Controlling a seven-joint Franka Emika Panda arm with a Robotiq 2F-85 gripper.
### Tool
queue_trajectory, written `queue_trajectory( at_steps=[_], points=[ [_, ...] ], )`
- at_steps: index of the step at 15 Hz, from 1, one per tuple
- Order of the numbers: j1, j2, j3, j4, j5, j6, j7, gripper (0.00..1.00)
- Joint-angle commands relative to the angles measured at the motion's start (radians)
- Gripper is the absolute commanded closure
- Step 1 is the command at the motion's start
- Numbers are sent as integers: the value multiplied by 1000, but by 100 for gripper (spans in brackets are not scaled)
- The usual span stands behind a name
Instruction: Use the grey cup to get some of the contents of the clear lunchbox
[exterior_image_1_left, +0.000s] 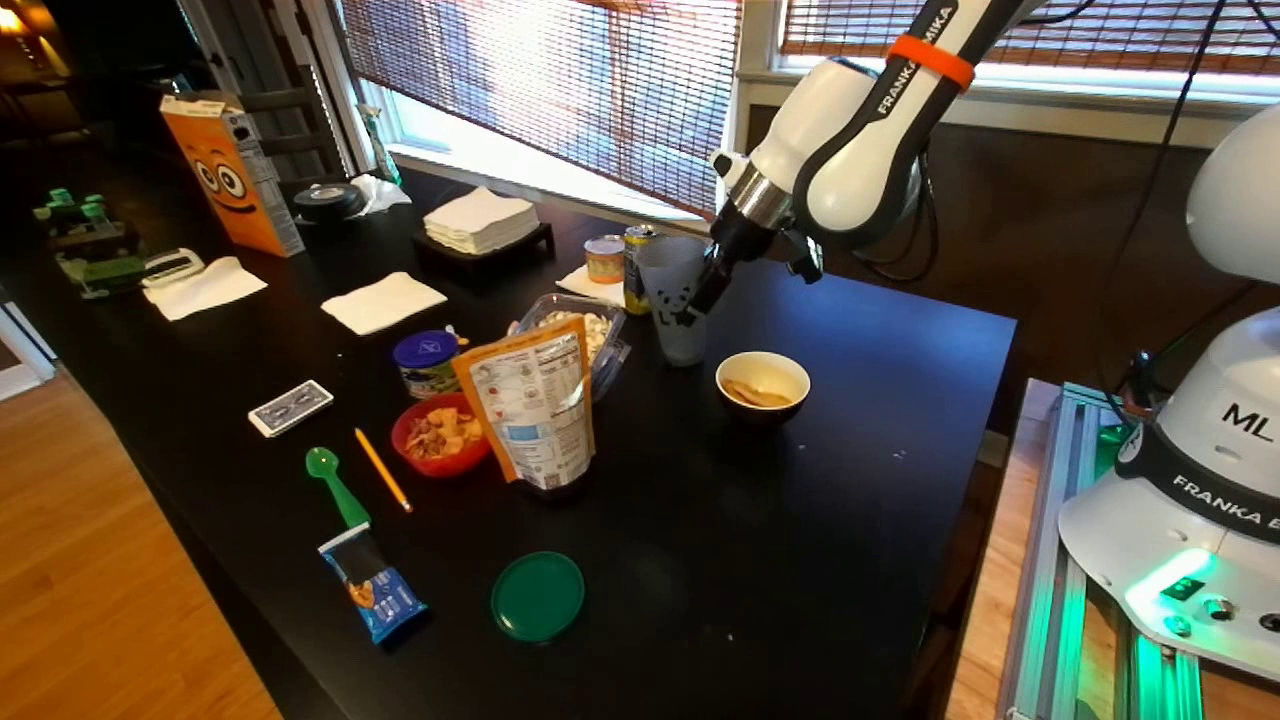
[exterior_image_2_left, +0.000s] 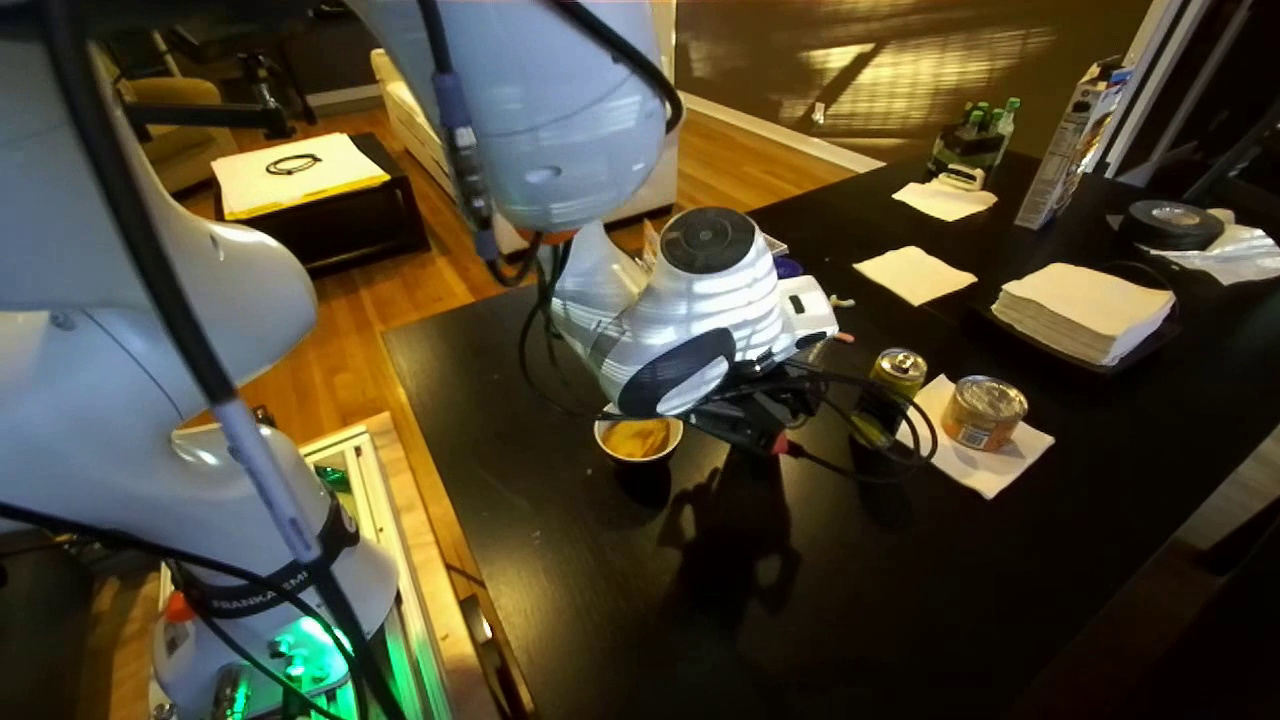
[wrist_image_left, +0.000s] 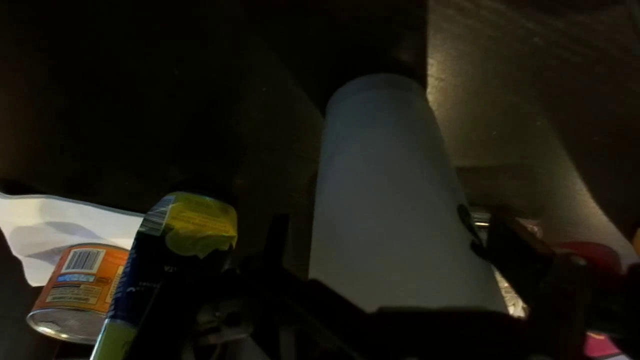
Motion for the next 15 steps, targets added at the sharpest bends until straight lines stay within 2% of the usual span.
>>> queue_trajectory(
  at_steps=[1,5,10,15],
  points=[
    [-11,-88,45,-37,21,-86,46,0],
    [-48,-153,110,-59,25,-139,80,0],
    [-48,-261,122,-71,51,-227,163,0],
    [-51,-356,165,-78,105,-308,225,0]
  ],
)
